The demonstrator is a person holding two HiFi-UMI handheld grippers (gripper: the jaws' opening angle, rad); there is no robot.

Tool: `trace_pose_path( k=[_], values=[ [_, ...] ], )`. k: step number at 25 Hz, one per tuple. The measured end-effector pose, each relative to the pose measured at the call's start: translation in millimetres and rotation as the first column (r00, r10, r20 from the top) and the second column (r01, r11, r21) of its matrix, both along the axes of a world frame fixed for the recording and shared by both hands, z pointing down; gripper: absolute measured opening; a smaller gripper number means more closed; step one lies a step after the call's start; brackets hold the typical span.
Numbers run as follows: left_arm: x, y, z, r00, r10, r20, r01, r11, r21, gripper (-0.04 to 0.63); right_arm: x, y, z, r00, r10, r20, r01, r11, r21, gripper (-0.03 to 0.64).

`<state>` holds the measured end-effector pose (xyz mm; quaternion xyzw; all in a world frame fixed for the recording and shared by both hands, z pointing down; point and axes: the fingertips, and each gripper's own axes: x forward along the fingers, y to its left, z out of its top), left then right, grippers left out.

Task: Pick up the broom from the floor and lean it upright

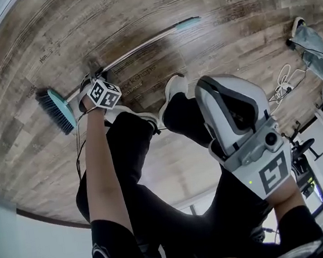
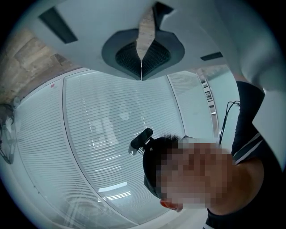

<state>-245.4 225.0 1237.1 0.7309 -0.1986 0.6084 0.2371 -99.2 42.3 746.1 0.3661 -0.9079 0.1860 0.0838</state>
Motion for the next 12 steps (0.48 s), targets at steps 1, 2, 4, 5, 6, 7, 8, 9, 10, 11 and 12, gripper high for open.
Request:
trace_pose_path(
  k=[1, 2, 4, 5, 6, 7, 8, 9, 10, 11, 12],
  values=[
    [0, 0, -1, 1.000, -0.003, 0.001, 0.003, 1.000, -0.005, 0.118, -2, 0, -2, 1.000, -0.004, 0.013, 0.004, 1.000, -0.006, 0.018],
    [1, 0, -2, 1.000, 0.008, 0.007, -0.008, 1.000, -0.009, 0.113, -4, 0, -5, 1.000, -0.011, 0.026, 0.012, 1.000, -0.008, 0.018],
    [6, -4, -7, 0.999, 0.046, 0.020, -0.046, 0.999, -0.013, 0.103, -8, 0, -10, 0.999, -0.030, 0.037, 0.030, 1.000, -0.001, 0.018],
    [9, -5, -13, 0.998, 0.064, 0.021, -0.064, 0.998, -0.009, 0.100, -9, 1, -11, 0.999, -0.037, 0.039, 0.037, 0.999, 0.001, 0.018],
    [13, -4, -20, 0.996, 0.085, 0.017, -0.085, 0.996, -0.003, 0.098, -10, 4, -13, 0.998, -0.043, 0.046, 0.043, 0.999, -0.001, 0.018],
    [17, -1, -29, 0.993, 0.114, 0.009, -0.114, 0.993, 0.003, 0.095, -11, 8, -15, 0.997, -0.047, 0.061, 0.048, 0.999, -0.007, 0.018],
    [21, 3, -37, 0.989, 0.146, 0.001, -0.146, 0.989, 0.008, 0.091, -12, 12, -18, 0.996, -0.050, 0.073, 0.051, 0.999, -0.013, 0.018],
    [25, 8, -45, 0.985, 0.170, -0.006, -0.170, 0.985, 0.010, 0.087, -14, 15, -19, 0.996, -0.051, 0.075, 0.052, 0.999, -0.016, 0.018],
    [27, 12, -53, 0.984, 0.180, -0.013, -0.180, 0.984, 0.011, 0.087, -16, 18, -20, 0.997, -0.050, 0.067, 0.051, 0.999, -0.017, 0.018],
    [28, 15, -62, 0.983, 0.181, -0.019, -0.181, 0.983, 0.012, 0.087, -17, 21, -21, 0.997, -0.046, 0.054, 0.047, 0.999, -0.019, 0.018],
    [29, 18, -70, 0.983, 0.181, -0.022, -0.181, 0.983, 0.015, 0.087, -17, 23, -22, 0.998, -0.035, 0.044, 0.036, 0.999, -0.025, 0.018]
  ],
)
